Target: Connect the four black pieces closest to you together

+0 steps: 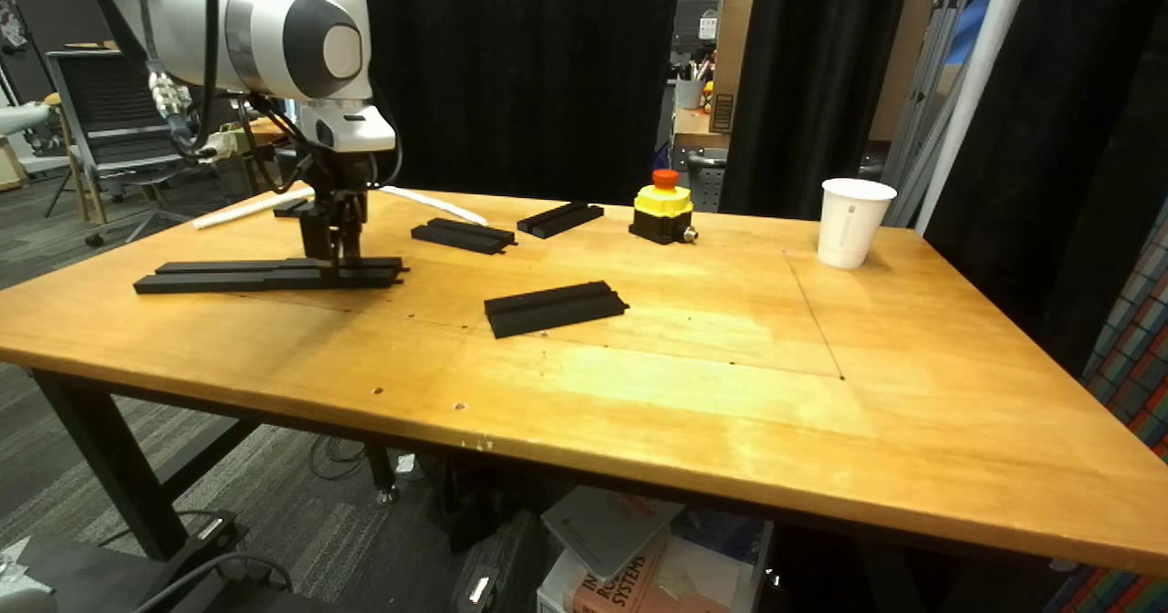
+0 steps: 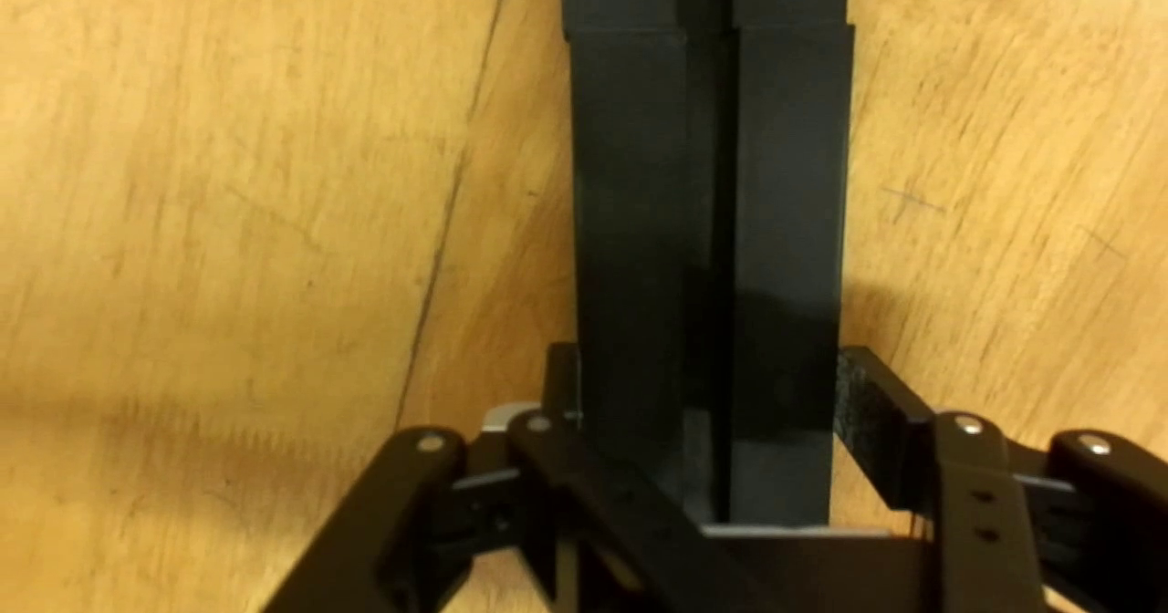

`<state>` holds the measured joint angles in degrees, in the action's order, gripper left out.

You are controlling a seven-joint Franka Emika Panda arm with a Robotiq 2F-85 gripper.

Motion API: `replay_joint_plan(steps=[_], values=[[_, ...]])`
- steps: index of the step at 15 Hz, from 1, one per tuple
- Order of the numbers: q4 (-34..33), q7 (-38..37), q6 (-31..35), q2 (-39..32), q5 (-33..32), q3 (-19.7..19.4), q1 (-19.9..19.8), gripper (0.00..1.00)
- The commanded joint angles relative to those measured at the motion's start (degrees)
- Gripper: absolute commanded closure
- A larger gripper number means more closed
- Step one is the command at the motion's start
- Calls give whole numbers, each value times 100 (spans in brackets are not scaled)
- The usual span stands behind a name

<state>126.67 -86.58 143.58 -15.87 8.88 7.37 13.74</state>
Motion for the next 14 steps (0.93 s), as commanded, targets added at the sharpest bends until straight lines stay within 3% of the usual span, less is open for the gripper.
replay_joint_plan(steps=[1, 14], values=[[59, -59, 61, 33, 205, 39, 23, 55], [327, 112, 118, 216, 391, 77, -27, 55]])
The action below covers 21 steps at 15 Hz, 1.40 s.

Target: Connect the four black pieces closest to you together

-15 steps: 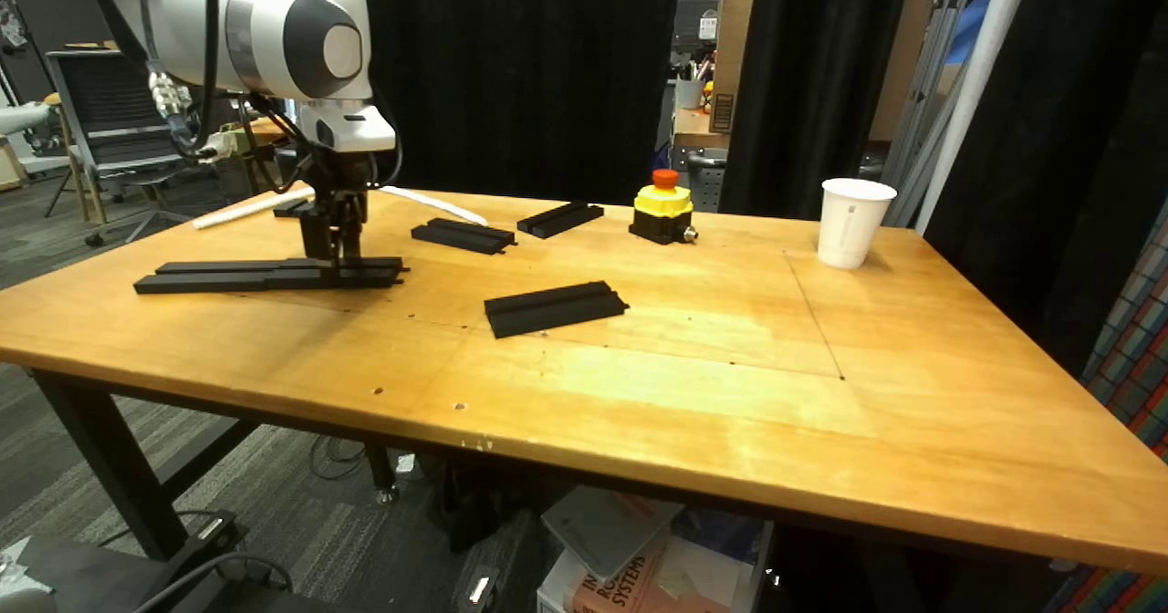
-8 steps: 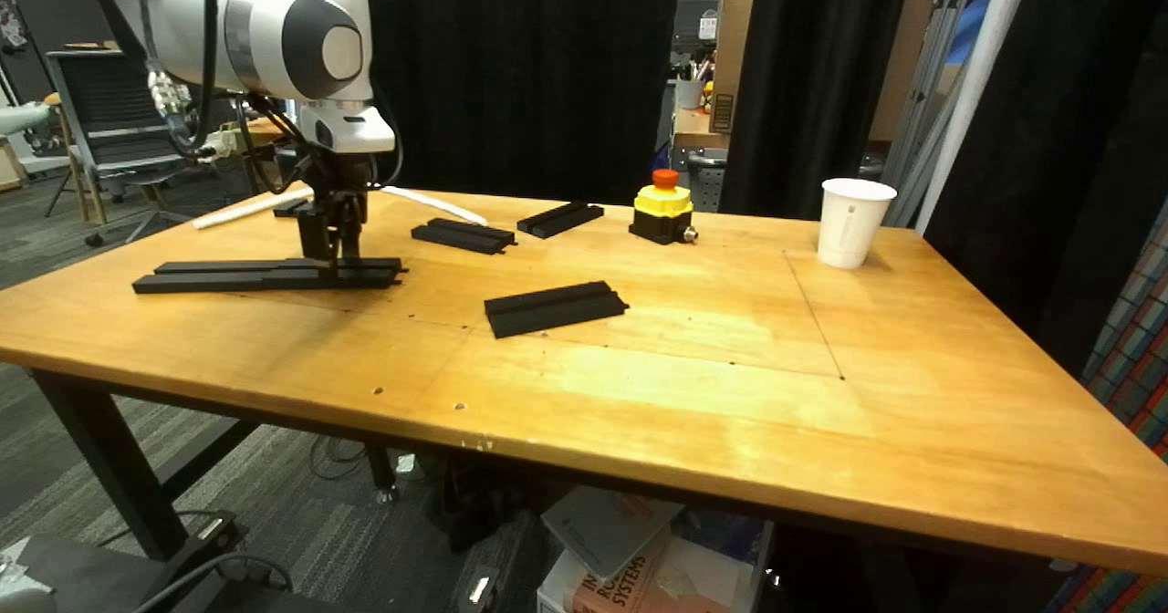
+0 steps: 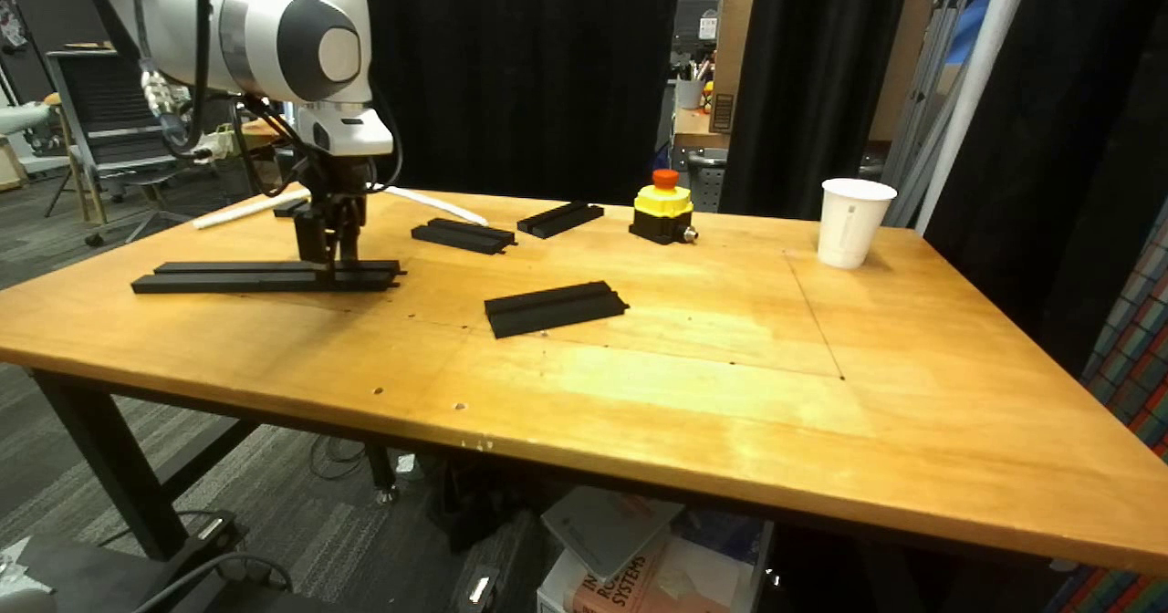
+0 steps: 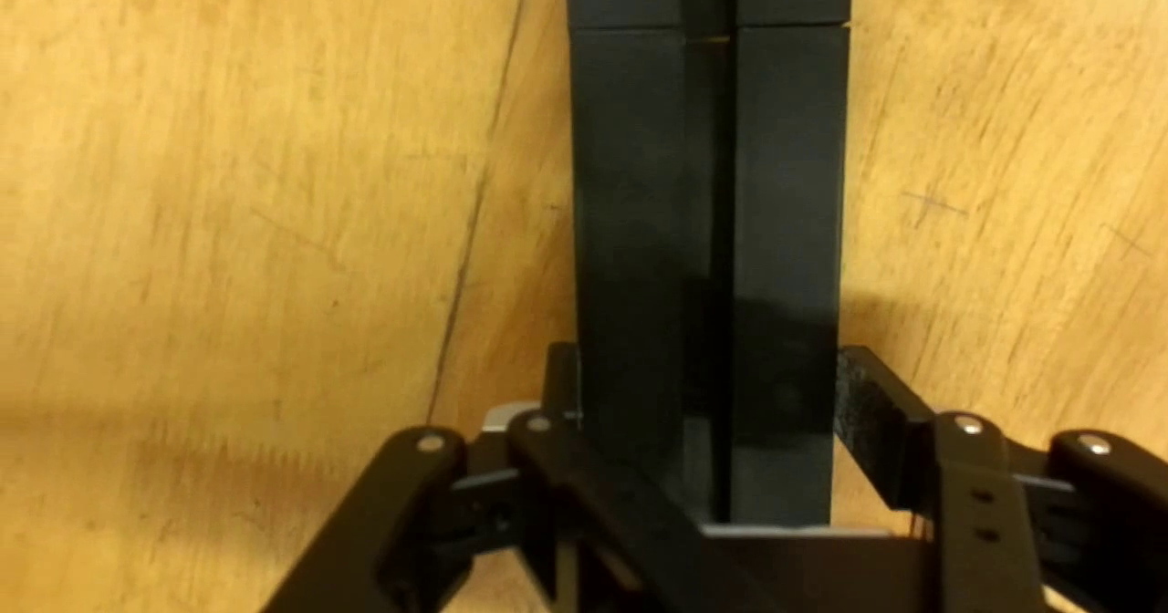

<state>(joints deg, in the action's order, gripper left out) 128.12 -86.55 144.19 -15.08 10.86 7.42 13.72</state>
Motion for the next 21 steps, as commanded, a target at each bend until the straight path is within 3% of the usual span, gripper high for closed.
replay_joint_plan(steps=[1, 9, 10, 12, 18, 21], values=[[187, 115, 56, 142, 190, 72, -28, 55], [178, 135, 83, 120, 225, 77, -45, 55], [161, 173, 53, 113, 309, 100, -70, 7], [185, 149, 72, 114, 355, 93, -53, 1], [292, -243, -262, 567, -116, -106, 46, 0], [192, -706, -605, 1138, -891, -242, 70, 0]])
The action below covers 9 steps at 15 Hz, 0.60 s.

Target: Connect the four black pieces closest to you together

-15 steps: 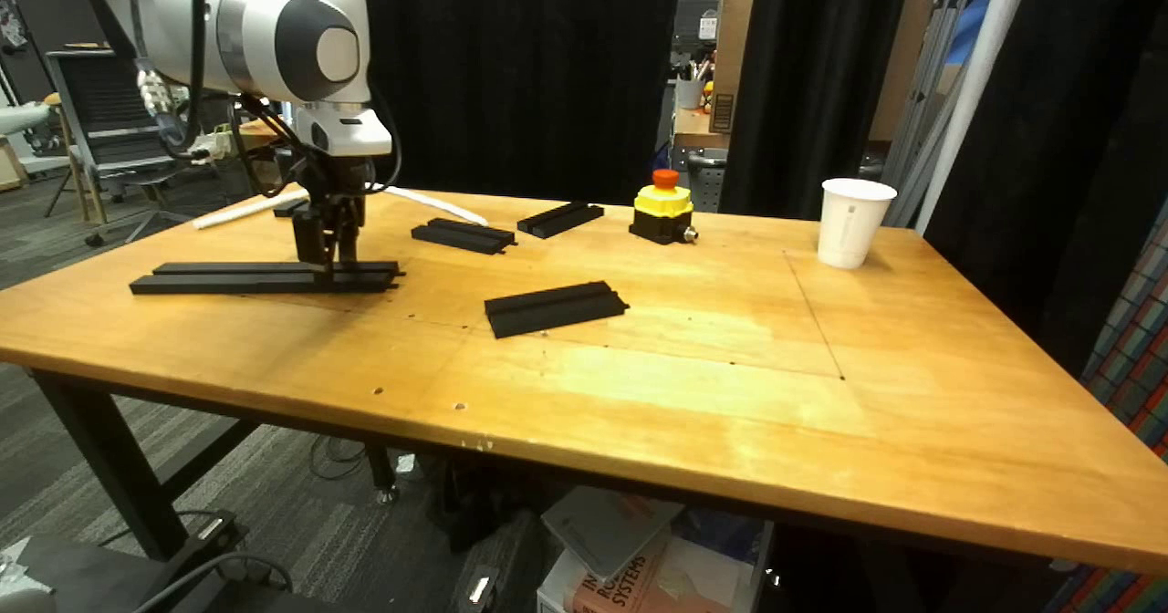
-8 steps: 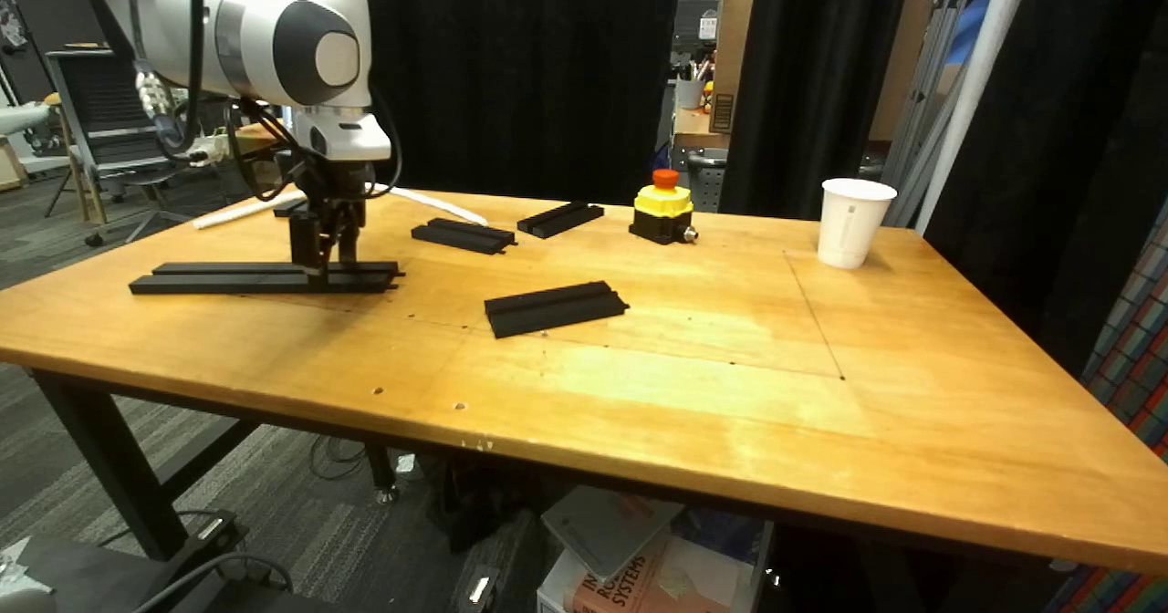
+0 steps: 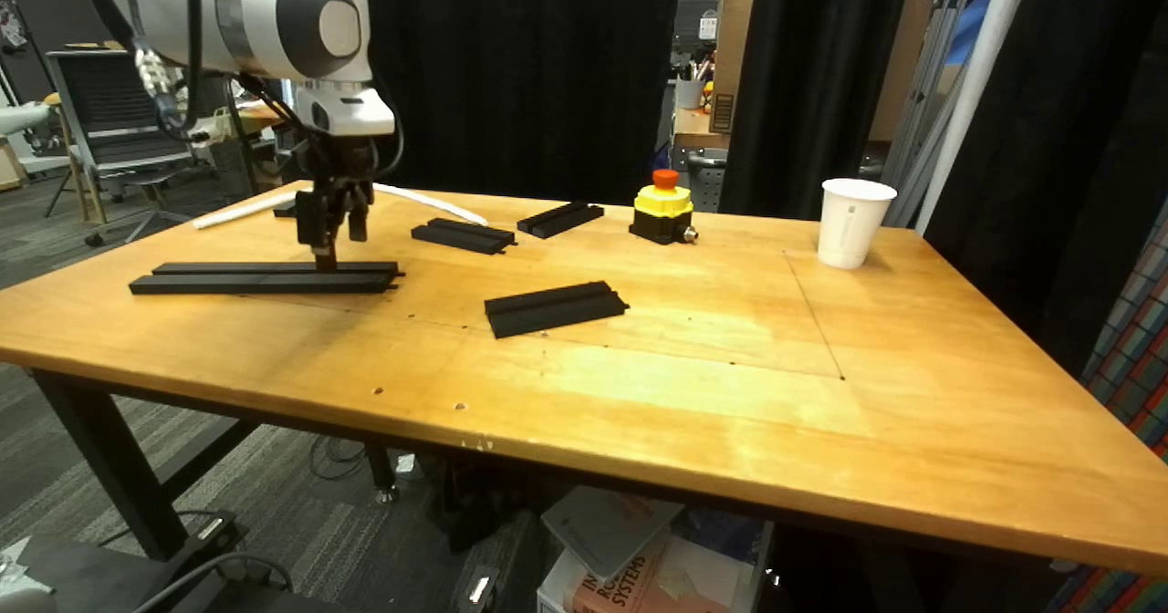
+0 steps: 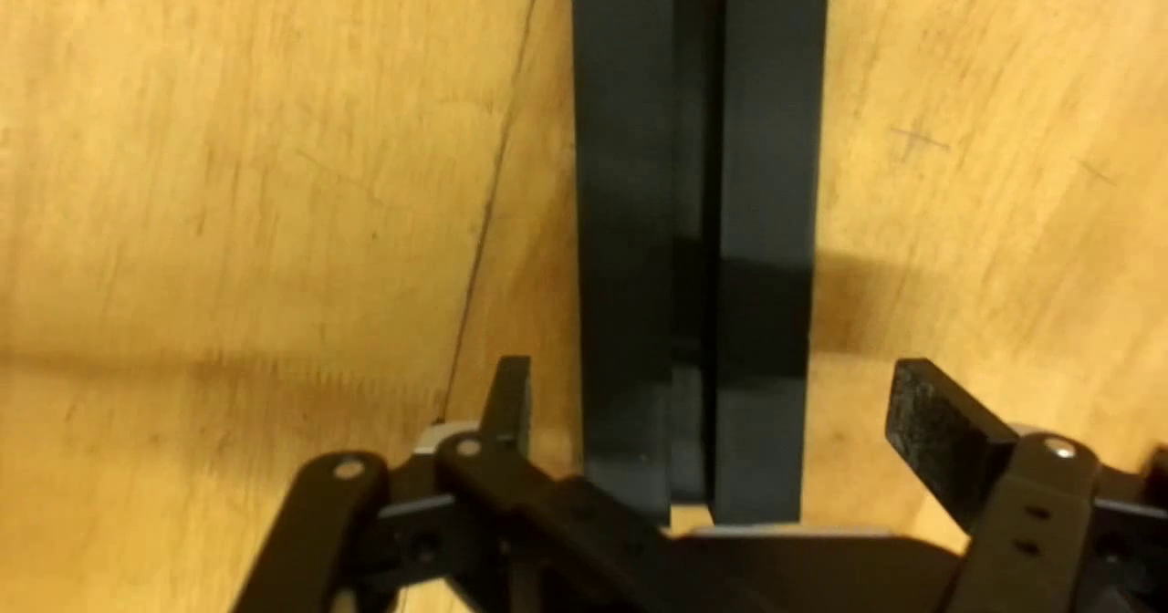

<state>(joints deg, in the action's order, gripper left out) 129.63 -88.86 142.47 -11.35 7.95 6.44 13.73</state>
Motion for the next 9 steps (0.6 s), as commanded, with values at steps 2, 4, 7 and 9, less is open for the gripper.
replay_joint_plan(steps=[2, 4, 7, 9], values=[[-193, -628, -737, 1066, -863, -111, -69, 0], [-546, -630, -832, 1174, -913, -120, -269, 0], [-1135, -393, -715, 921, -521, -204, -585, 0], [-1453, -253, -674, 663, -243, -270, -735, 0]])
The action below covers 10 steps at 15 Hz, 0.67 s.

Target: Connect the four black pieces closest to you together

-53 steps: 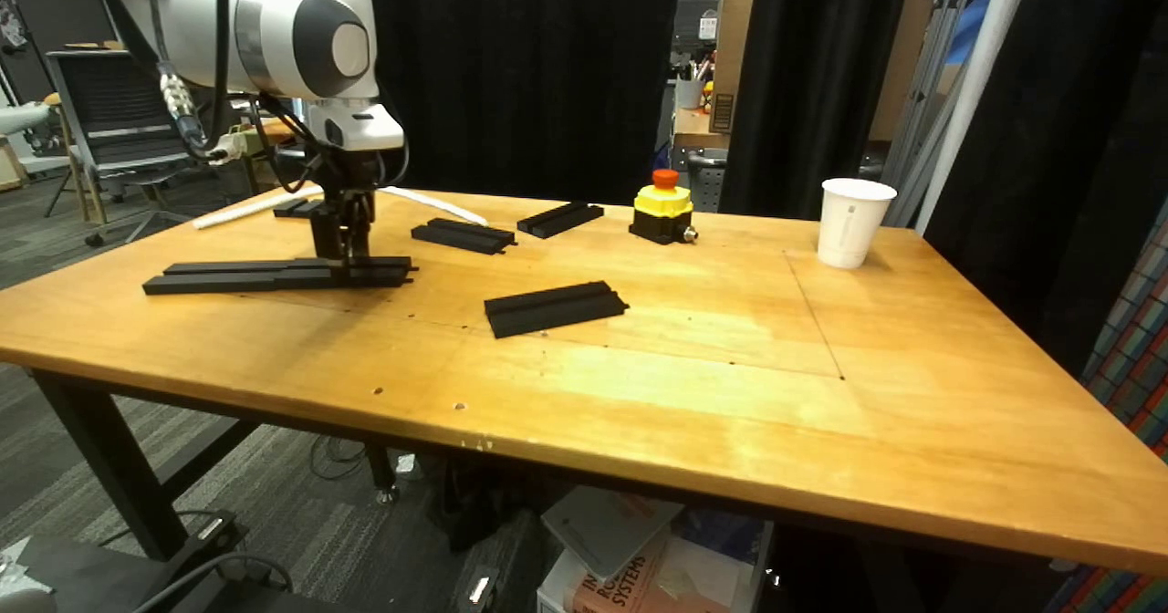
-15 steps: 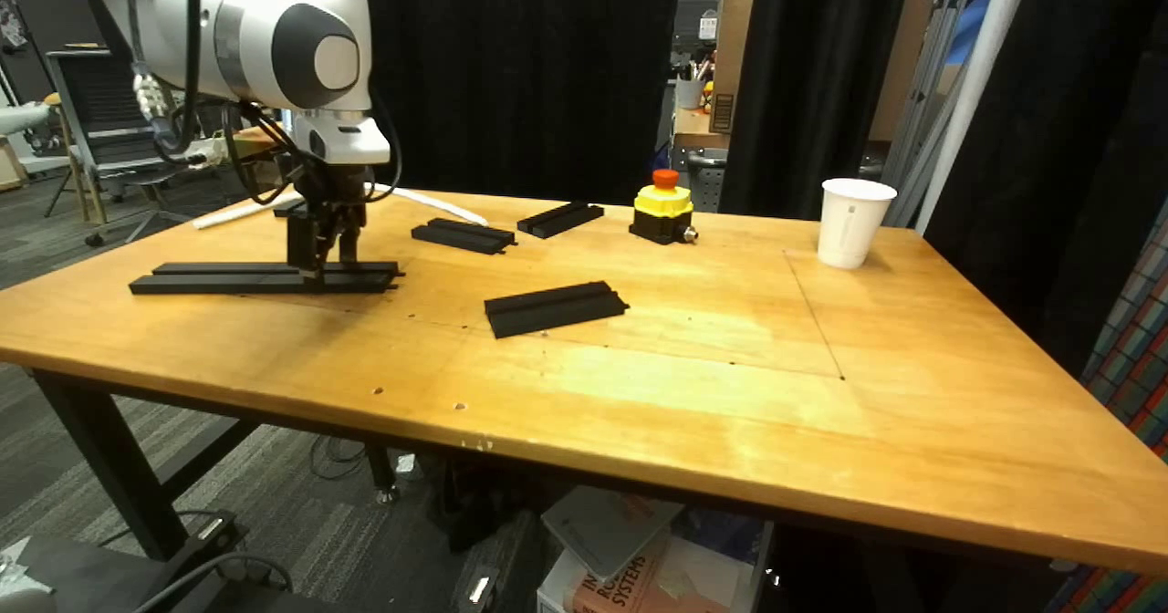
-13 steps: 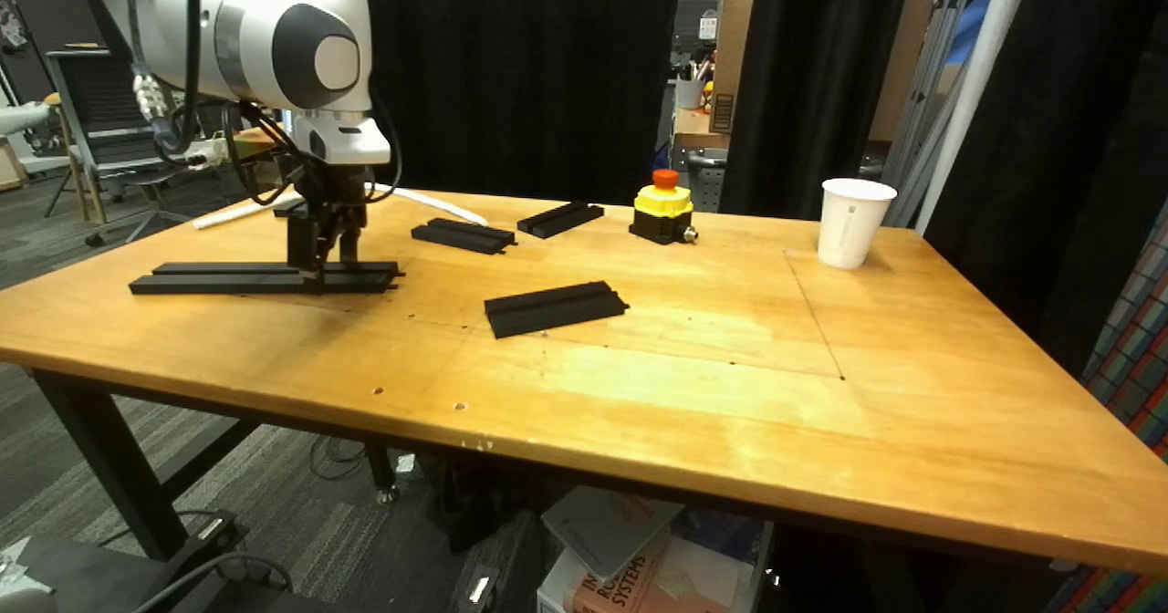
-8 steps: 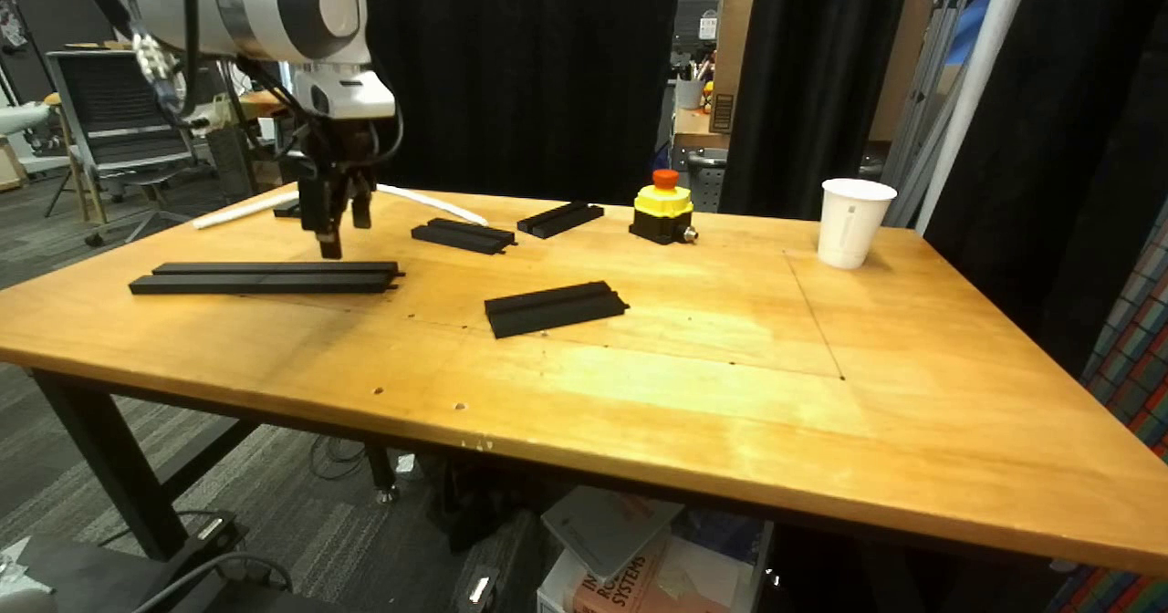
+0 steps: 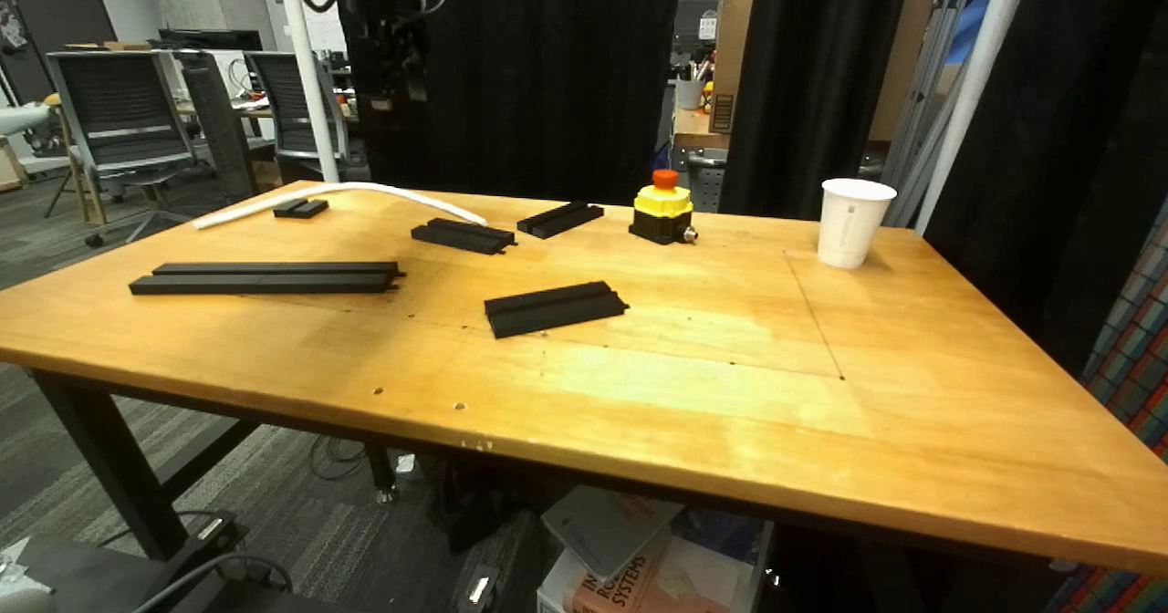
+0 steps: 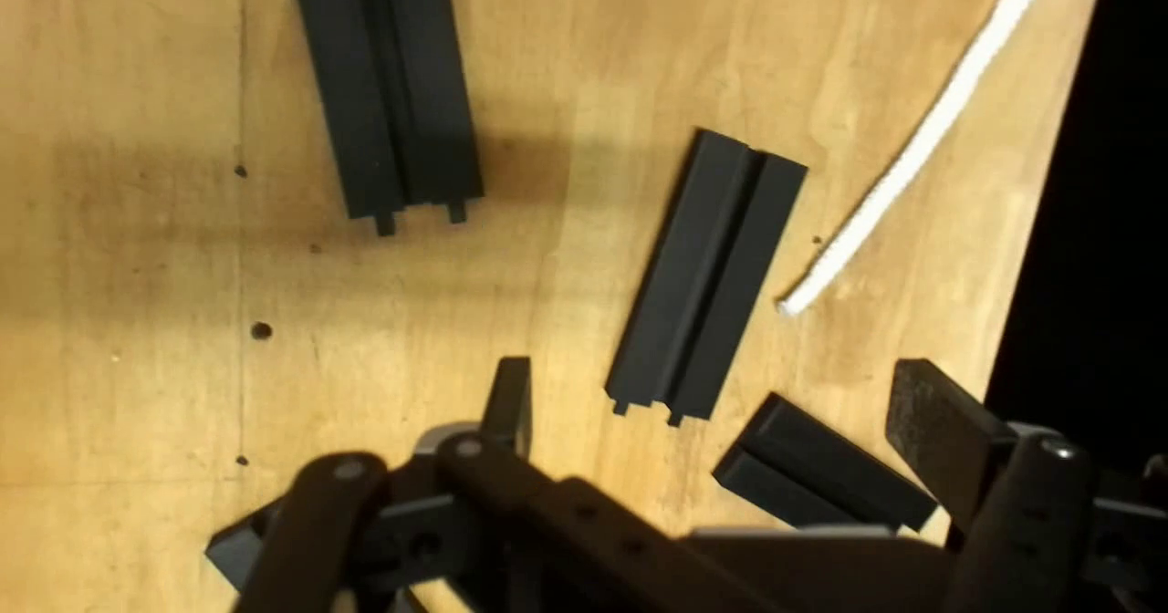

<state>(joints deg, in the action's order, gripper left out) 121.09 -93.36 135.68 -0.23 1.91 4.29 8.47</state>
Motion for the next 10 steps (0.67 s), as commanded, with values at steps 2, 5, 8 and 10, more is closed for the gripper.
replay_joint_plan(steps=[2, 5, 8, 10], values=[[-910, 388, 16, -800, 752, -105, -328, 0], [-1319, 530, -46, -1311, 1195, -142, -429, 0], [-1652, 546, -152, -1767, 1479, -141, -442, 0], [-1780, 475, -175, -2024, 1465, -172, -402, 0]])
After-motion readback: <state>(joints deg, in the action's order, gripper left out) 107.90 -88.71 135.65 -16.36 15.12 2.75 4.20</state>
